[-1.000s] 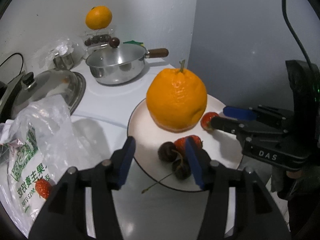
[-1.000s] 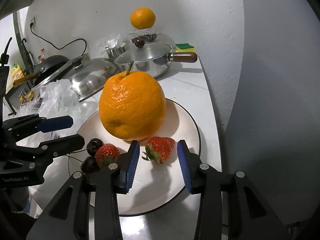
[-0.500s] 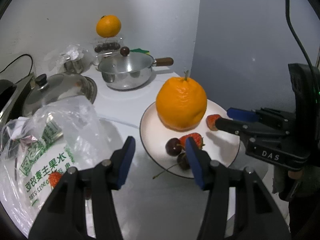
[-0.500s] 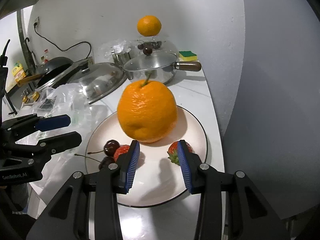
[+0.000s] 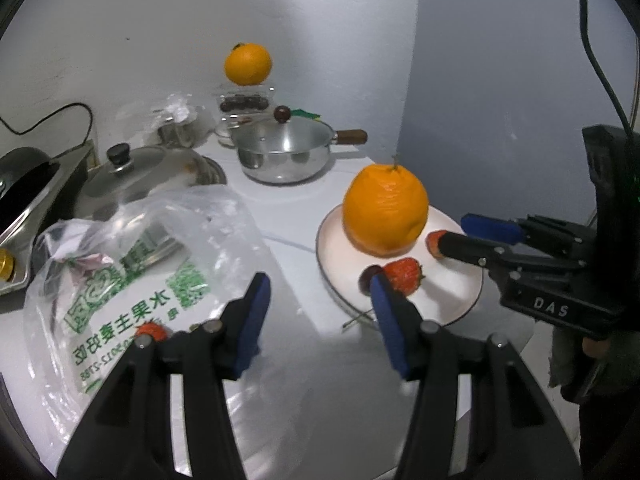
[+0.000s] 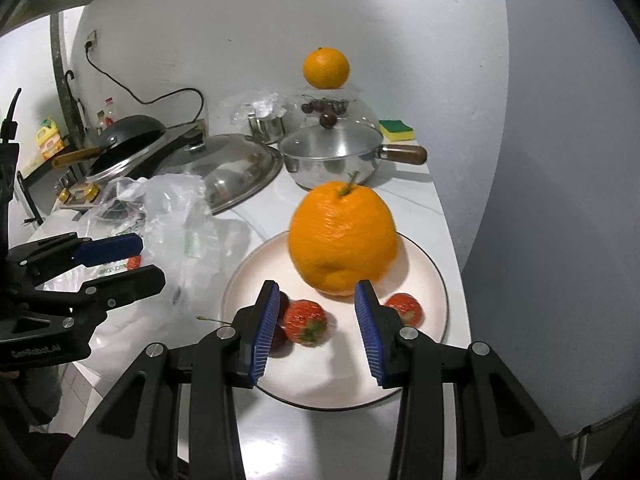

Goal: Organize fruits
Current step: 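Move both grippers back over the fruit in the plastic bag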

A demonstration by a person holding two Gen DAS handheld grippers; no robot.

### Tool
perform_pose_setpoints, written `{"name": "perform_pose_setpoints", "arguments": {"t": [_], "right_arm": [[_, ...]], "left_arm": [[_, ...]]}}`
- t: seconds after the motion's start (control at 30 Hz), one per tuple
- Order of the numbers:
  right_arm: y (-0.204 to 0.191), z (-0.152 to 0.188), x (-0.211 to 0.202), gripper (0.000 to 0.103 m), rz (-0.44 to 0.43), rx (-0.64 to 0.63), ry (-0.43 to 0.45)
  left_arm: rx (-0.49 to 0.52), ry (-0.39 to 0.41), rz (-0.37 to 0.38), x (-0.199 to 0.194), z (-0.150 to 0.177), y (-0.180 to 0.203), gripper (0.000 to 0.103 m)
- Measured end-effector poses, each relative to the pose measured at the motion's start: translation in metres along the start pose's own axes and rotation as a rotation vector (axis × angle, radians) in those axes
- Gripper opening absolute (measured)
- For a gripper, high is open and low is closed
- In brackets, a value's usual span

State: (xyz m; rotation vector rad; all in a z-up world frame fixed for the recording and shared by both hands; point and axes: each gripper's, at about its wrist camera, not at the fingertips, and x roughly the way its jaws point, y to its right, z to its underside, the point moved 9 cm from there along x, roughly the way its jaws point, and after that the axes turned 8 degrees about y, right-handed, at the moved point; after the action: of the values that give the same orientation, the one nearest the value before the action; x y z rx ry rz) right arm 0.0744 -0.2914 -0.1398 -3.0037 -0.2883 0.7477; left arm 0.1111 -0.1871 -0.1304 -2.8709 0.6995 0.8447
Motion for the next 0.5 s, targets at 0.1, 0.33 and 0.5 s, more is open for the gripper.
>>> {"name": "perform_pose_setpoints", "arguments": {"t": [0.1, 0.33, 0.5], "right_arm": [[-0.011, -0.002, 0.000, 0.043, -0.009, -0.013, 0.002], [-0.038, -0.006, 0.001, 0.043, -0.032, -0.043, 0.000], [-0.057, -0.008, 0.003, 0.043, -0.047, -0.063, 0.001]], "left_arm": [[-0.013, 0.008, -0.014, -0.007, 0.002, -0.010, 0.054], [-0.042, 0.021, -0.042, -0.025, 0.009, -0.032, 0.054], [-0.064, 0.031, -0.062, -0.038, 0.013, -0.049, 0.054]]}}
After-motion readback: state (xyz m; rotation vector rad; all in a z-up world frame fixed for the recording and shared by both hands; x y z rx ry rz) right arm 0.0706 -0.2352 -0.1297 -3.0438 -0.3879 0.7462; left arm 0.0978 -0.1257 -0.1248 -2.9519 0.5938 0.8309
